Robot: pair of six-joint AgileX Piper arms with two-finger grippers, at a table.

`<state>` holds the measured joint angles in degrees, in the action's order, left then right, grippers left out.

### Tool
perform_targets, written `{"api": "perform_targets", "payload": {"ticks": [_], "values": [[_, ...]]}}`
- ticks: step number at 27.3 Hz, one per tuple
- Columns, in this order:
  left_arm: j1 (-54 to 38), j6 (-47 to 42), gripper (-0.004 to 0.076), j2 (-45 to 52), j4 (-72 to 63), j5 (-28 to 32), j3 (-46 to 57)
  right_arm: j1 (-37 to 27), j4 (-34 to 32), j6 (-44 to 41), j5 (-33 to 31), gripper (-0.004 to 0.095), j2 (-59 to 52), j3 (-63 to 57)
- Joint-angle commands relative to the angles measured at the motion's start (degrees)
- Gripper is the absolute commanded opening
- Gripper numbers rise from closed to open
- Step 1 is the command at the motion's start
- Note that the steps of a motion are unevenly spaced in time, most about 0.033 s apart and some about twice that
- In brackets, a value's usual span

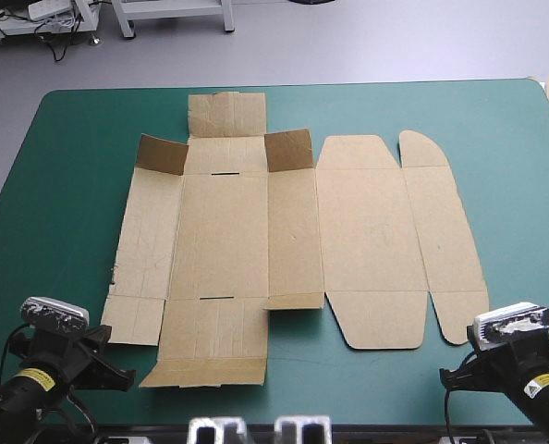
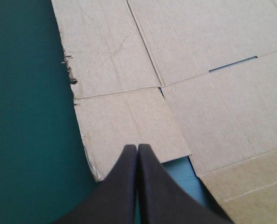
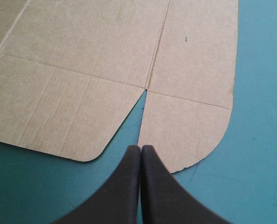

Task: Fold the box

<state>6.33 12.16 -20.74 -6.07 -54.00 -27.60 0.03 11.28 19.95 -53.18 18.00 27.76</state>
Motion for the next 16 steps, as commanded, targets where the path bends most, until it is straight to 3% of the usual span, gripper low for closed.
{"api": "perform_targets", "payload": {"ticks": [1, 9, 16], "values": [[0.2, -0.1, -0.0008, -0.5, 0.1, 3.3, -1.5, 0.0, 0.7, 0.1, 3.6, -0.0013, 0.4, 1.4], [0.2, -2.7, -0.0008, -2.8, 0.1, 3.2, -9.0, 0.0, 0.7, 0.1, 3.7, -0.0013, 0.4, 1.4], [0.2, -9.0, -0.0008, -13.5, 4.7, 3.7, -20.5, 0.0, 0.7, 0.1, 3.7, -0.0013, 0.4, 1.4]]}}
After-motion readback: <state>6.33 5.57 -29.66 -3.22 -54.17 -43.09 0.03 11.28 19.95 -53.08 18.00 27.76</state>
